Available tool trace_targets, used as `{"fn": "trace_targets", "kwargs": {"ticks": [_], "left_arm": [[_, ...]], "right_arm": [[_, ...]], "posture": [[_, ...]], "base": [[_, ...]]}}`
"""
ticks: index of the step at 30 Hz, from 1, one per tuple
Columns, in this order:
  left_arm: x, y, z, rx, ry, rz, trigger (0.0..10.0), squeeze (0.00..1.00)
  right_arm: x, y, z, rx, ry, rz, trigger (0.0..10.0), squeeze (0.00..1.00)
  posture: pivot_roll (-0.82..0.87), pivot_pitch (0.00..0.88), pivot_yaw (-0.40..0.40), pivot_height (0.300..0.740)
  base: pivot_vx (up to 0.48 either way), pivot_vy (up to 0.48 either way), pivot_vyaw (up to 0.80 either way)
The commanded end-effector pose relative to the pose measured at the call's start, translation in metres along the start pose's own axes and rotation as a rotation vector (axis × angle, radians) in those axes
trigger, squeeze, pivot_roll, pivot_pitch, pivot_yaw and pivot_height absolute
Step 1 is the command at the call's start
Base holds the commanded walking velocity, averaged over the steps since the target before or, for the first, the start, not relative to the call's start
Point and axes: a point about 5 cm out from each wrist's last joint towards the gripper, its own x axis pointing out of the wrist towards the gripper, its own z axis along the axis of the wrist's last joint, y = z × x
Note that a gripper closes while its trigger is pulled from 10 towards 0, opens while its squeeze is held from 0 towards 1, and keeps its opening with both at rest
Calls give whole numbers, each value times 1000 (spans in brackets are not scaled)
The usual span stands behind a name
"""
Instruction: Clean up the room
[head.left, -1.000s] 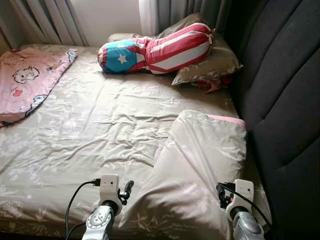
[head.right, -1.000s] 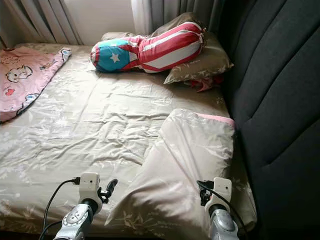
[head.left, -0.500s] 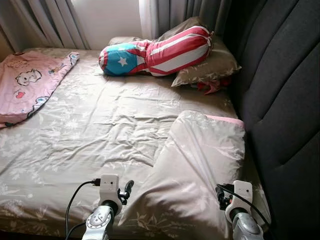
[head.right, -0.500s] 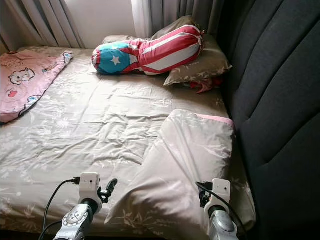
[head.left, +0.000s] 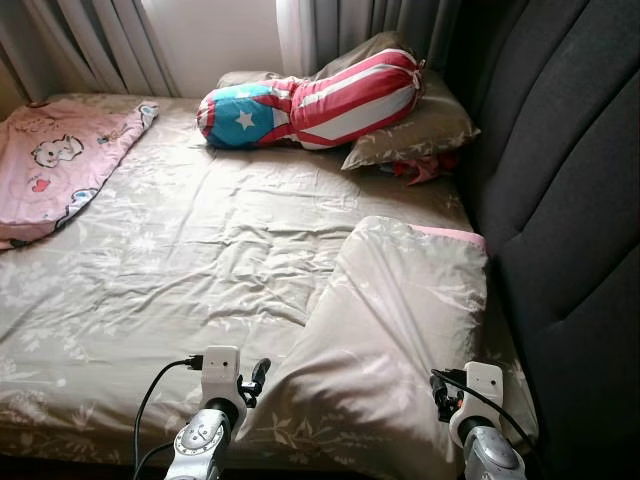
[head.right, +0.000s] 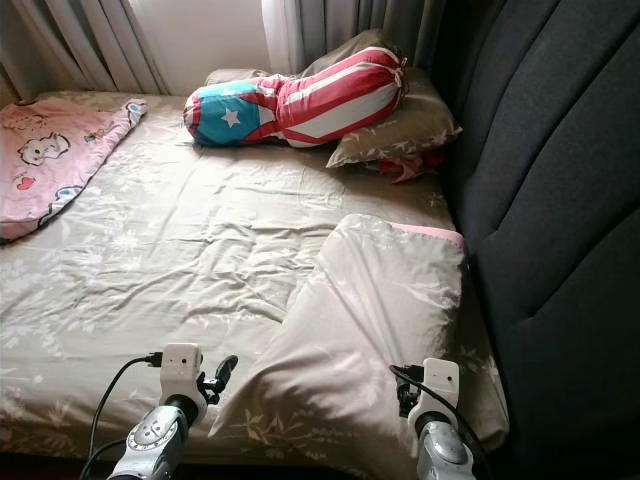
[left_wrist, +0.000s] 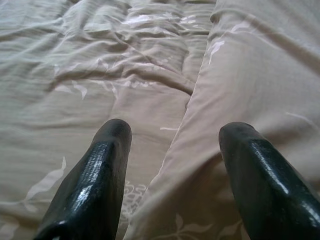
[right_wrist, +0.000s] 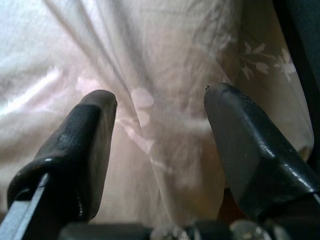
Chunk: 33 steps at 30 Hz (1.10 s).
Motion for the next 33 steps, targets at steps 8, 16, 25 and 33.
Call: {"fn": "trace_targets", "kwargs": {"ticks": [8, 16, 25, 33], "left_arm": [[-2, 3, -5, -5, 34, 17, 10000, 0], [-2, 5, -6, -8, 36, 21, 10000, 0], [-3, 5, -7, -13, 35, 23, 10000, 0], [-4, 6, -8, -9, 38, 20, 10000, 0]], "right_arm": [[1, 3, 1, -2, -1, 7, 10000, 0], [1, 4, 1, 3, 10, -2, 10000, 0], [2, 7, 3, -5, -6, 6, 10000, 0], [0, 2, -1, 7, 15, -49, 10000, 0]], "posture": [[-37, 86, -47, 683], [-34, 88, -49, 683], [-34, 89, -49, 683], [-30, 93, -48, 683]], "base": [[102, 0, 0], [354, 0, -130], [295, 0, -221], [0, 0, 0]]}}
